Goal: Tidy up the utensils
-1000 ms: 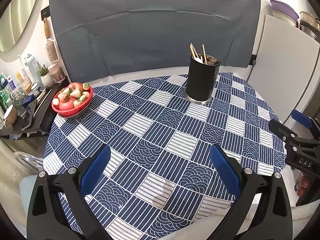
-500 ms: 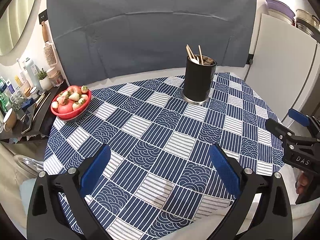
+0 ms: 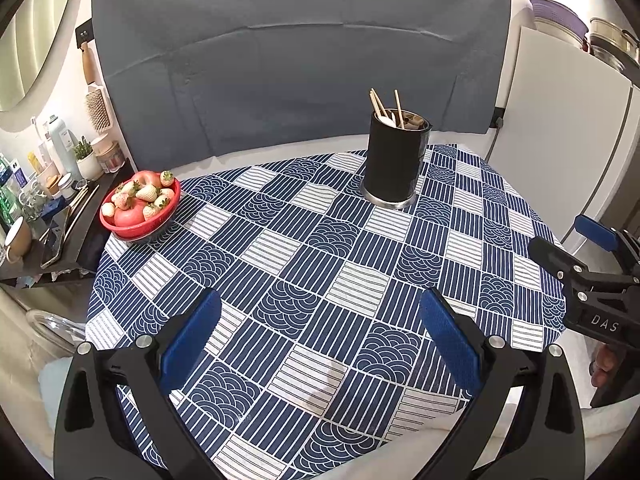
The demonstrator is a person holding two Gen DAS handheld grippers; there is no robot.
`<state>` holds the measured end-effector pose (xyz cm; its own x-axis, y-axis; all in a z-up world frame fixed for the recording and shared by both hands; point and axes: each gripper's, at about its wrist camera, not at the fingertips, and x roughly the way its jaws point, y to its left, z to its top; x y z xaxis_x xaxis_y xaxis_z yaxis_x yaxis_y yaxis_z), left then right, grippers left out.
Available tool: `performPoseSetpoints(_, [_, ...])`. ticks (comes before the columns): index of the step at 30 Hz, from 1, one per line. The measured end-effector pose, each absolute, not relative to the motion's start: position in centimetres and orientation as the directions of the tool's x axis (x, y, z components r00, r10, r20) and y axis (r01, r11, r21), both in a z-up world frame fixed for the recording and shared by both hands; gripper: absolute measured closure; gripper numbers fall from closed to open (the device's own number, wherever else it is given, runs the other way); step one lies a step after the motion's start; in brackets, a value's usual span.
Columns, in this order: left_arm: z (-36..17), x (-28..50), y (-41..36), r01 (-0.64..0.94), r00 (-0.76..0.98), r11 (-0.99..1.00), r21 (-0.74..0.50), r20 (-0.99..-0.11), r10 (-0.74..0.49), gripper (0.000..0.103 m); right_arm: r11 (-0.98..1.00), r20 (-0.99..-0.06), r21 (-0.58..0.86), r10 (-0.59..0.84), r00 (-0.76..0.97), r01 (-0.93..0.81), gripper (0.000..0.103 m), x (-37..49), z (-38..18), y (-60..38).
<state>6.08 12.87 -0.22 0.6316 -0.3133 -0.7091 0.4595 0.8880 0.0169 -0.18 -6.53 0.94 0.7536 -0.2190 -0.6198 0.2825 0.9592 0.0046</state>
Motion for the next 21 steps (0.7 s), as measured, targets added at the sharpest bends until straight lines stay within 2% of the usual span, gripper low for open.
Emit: performPoseSetpoints(21, [-0.2, 7.2, 12.3, 0.476, 0.626, 0.879, 0.017, -0.708, -0.325, 0.006, 0.972, -0.619, 0.024, -0.168, 0.767, 0.233, 0.008, 0.9, 1.0, -7.0])
